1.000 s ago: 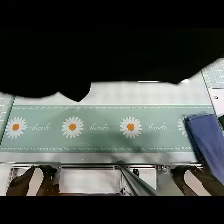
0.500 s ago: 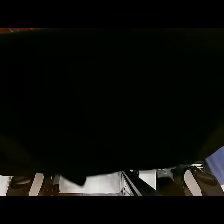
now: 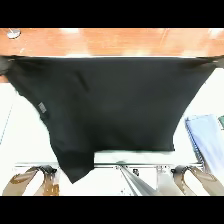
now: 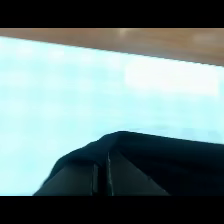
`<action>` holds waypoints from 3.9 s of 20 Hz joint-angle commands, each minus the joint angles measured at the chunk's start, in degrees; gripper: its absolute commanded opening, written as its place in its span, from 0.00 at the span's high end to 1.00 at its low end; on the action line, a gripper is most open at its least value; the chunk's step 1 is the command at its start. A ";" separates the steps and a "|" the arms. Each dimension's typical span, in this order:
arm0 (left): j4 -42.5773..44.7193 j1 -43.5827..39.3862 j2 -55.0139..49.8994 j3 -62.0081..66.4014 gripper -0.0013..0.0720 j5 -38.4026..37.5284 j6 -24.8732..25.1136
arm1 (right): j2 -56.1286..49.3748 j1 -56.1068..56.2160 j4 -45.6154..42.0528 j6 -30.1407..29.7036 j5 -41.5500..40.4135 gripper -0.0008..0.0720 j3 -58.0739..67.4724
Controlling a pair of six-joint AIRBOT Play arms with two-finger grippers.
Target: Fold the shirts.
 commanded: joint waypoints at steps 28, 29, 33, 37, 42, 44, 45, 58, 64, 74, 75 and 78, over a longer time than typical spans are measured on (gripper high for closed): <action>-3.37 2.67 -33.35 -2.56 0.02 -20.87 0.83 | -39.91 -1.66 -2.97 -1.79 12.15 0.14 7.78; -3.06 4.09 -31.58 -4.11 0.02 -21.94 0.85 | -37.35 -3.74 -2.93 -1.79 11.65 0.14 5.75; -2.19 10.62 -21.44 -19.56 0.02 -20.02 5.01 | -23.26 -10.21 0.98 -3.39 3.17 0.14 -13.70; -8.48 18.58 -15.47 -33.90 0.02 -19.19 7.41 | -8.90 -10.21 13.42 -8.11 -7.67 0.14 -37.40; -11.82 16.85 -14.73 -42.40 0.02 -17.81 7.04 | -5.55 -10.19 18.93 -10.54 -8.24 0.14 -46.69; -17.88 14.08 -14.75 -45.20 0.02 -14.53 9.33 | -5.55 -10.21 18.97 -10.56 -7.41 0.14 -46.93; -21.94 12.13 -14.75 -46.66 0.02 -13.27 11.87 | -5.55 -10.21 18.95 -10.56 -7.15 0.14 -46.93; -26.21 5.33 -14.75 -46.25 0.94 -10.97 17.46 | -14.10 -8.26 3.65 -0.87 -7.74 0.14 -46.38; -28.06 5.40 -14.75 -43.41 0.94 -10.49 17.46 | -20.85 -1.46 9.94 -4.81 -10.25 0.96 -37.55; -28.13 3.48 -30.01 -11.72 0.94 -2.12 11.80 | -33.35 -1.03 11.76 -1.97 -9.09 0.96 -8.02; -28.11 2.97 -33.29 -8.09 0.94 -1.73 10.82 | -35.74 -1.03 12.13 -1.40 -9.14 0.96 -5.73; -28.06 1.68 -43.25 2.45 0.94 -1.16 9.44 | -42.86 -1.03 14.64 -0.92 -9.38 0.96 0.28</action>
